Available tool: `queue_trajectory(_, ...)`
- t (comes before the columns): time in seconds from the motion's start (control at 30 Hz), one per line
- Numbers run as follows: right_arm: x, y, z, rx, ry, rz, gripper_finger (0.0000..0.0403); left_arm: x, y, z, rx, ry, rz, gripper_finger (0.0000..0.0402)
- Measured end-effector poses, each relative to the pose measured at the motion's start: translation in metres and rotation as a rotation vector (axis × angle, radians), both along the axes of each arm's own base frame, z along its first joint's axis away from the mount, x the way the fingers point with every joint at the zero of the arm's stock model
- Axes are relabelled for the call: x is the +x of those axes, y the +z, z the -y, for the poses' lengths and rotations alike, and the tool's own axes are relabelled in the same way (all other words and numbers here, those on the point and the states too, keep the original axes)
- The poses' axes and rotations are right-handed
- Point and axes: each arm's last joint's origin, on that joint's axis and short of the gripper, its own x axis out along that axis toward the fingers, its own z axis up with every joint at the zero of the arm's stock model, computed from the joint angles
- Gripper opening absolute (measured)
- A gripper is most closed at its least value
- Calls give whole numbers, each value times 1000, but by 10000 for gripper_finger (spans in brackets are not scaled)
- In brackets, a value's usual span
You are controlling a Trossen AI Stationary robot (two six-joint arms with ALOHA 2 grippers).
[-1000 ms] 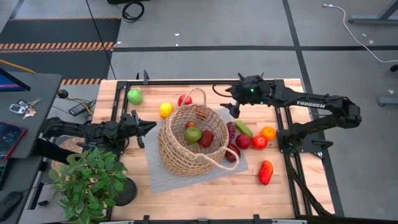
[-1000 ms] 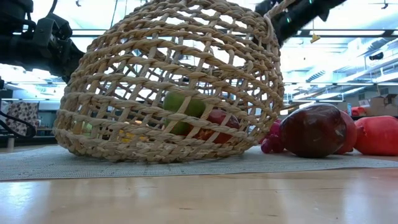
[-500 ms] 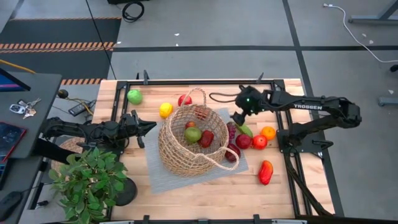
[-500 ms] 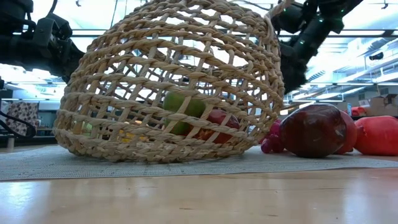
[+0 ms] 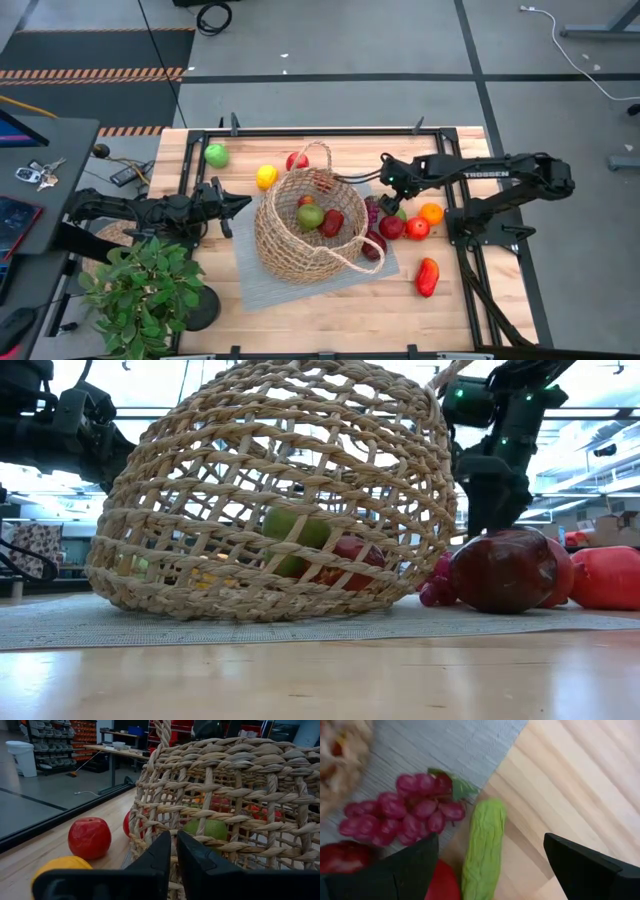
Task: Build produce basket
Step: Put the cucumber into the basket
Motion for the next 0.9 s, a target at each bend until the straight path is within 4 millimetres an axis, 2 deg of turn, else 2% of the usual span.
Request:
queue_trajectory(0.27,-1,-29,-2,69,23,-30,364,0,0,0,0,0,1,35)
queue_trajectory(0.5,-6,-47,0,37,-11,-17,364,0,0,0,0,0,0,40)
queue_trajectory(0.67,-7,-50,6,14,-8,-33,357,0,0,0,0,0,1,34)
queue_trajectory(0.9,-6,-49,7,41,2,-10,321,0,0,0,0,0,1,37)
